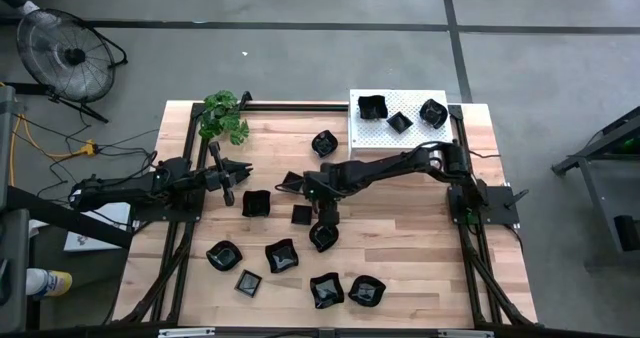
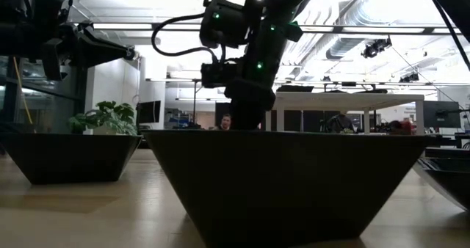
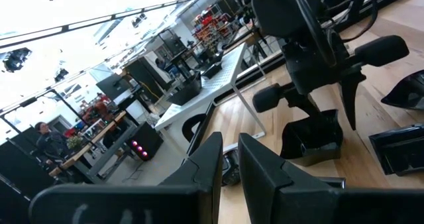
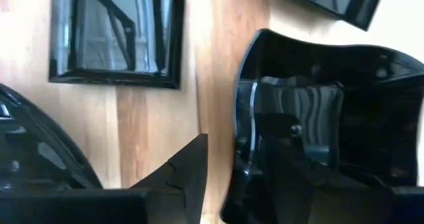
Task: Pick & Place Mini shaped plates
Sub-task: Stack the distorted square plate on top of the distorted square plate on the shelf
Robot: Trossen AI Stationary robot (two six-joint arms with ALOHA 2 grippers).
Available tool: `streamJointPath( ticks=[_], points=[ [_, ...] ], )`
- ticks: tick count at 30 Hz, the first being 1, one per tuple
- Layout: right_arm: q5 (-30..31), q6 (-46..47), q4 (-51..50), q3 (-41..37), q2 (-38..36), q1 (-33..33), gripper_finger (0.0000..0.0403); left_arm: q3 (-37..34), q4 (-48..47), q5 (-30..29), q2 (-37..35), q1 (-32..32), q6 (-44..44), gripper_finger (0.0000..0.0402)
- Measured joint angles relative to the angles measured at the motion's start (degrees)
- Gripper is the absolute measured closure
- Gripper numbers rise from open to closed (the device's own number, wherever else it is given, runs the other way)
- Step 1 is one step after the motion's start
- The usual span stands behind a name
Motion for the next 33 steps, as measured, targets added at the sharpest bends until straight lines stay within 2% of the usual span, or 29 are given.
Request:
streamJointPath(
  ticks=[3,7,18,26,33],
  points=[
    [2.1,0.0,0.1,0.0,0.0,0.0,0.0286,0.0,0.0,0.0,0.0,0.0,0.0,0.0356],
    [1.9,0.6,0.0,0.1,0.0,0.0,0.0305,0.0,0.0,0.0,0.0,0.0,0.0,0.0356],
    [1.9,1.5,0.0,0.2,0.0,0.0,0.0394,0.0,0.0,0.0,0.0,0.0,0.0,0.0356],
    [3.2,1.1,1.3,0.2,-0.6,0.3,0.0401,0.0,0.0,0.0,0.0,0.0,0.0,0.0356],
    [5.4,1.1,0.2,1.3,-3.9,1.2,0.0402,0.0,0.0,0.0,0.0,0.0,0.0,0.0356]
  ],
)
